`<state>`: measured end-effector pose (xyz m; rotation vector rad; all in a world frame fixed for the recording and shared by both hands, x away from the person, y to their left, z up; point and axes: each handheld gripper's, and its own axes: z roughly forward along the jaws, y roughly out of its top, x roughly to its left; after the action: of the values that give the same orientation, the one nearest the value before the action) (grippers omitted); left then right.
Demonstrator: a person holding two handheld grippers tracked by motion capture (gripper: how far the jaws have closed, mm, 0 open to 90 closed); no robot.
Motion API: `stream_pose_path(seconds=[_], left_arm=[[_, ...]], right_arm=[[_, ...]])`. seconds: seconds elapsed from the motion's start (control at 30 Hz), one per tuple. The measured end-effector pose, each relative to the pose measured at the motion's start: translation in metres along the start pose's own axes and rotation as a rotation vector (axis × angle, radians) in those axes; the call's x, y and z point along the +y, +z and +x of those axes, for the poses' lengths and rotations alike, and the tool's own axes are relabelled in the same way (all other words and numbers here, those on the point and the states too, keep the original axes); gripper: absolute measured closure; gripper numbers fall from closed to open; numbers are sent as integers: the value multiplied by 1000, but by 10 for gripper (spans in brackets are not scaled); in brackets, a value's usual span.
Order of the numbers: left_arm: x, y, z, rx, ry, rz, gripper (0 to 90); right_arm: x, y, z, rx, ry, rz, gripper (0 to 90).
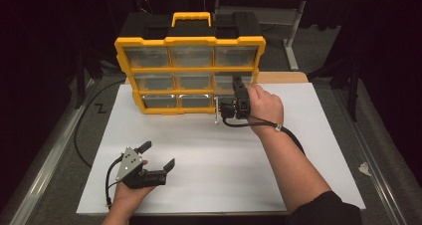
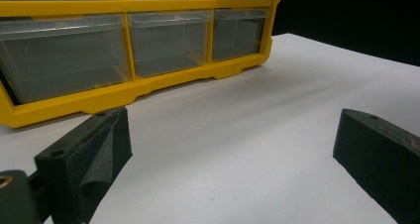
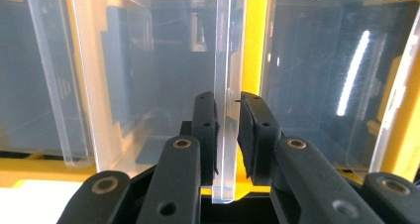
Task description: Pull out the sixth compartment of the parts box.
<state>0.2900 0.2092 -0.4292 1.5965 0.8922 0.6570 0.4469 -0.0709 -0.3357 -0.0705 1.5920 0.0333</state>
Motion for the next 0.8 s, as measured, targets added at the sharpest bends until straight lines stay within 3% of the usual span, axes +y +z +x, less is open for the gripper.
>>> stream_pose_path(seconds=[0.43, 0.8], left_arm=[[1, 0, -1, -2, 3, -4, 23], [0, 1, 0, -3, 4, -2, 23]], right_arm=[[-1, -26, 1, 0, -6, -11, 804], [-2, -38, 2, -5, -2, -20, 804]])
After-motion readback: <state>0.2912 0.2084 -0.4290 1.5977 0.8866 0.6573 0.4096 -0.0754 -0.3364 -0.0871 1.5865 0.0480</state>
